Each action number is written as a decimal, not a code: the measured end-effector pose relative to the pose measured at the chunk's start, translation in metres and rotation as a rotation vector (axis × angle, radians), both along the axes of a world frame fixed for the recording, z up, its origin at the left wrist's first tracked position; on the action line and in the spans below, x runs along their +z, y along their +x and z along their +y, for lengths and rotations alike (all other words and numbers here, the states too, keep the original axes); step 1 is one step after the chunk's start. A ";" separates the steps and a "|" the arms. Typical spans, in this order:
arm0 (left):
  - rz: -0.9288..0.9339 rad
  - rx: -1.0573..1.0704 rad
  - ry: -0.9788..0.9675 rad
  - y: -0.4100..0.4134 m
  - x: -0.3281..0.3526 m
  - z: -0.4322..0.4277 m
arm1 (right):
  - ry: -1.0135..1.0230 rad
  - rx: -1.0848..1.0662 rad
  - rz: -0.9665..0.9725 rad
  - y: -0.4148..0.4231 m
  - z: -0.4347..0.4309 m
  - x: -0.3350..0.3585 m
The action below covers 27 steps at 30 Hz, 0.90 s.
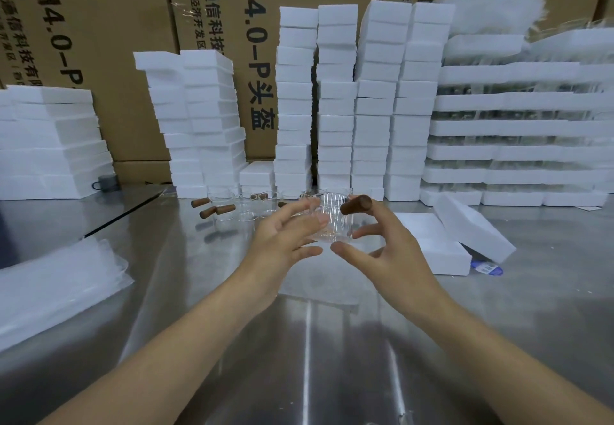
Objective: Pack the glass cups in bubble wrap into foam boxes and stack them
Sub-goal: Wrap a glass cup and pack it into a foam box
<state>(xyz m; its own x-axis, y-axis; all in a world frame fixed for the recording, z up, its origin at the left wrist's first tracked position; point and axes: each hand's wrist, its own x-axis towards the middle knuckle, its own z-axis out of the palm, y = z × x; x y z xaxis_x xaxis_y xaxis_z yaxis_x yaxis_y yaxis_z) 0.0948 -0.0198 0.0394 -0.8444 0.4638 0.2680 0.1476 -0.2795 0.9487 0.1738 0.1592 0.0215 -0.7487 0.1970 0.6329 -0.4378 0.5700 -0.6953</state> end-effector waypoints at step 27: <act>-0.377 -0.249 0.125 0.003 -0.006 0.009 | 0.198 -0.146 0.118 -0.003 0.006 -0.005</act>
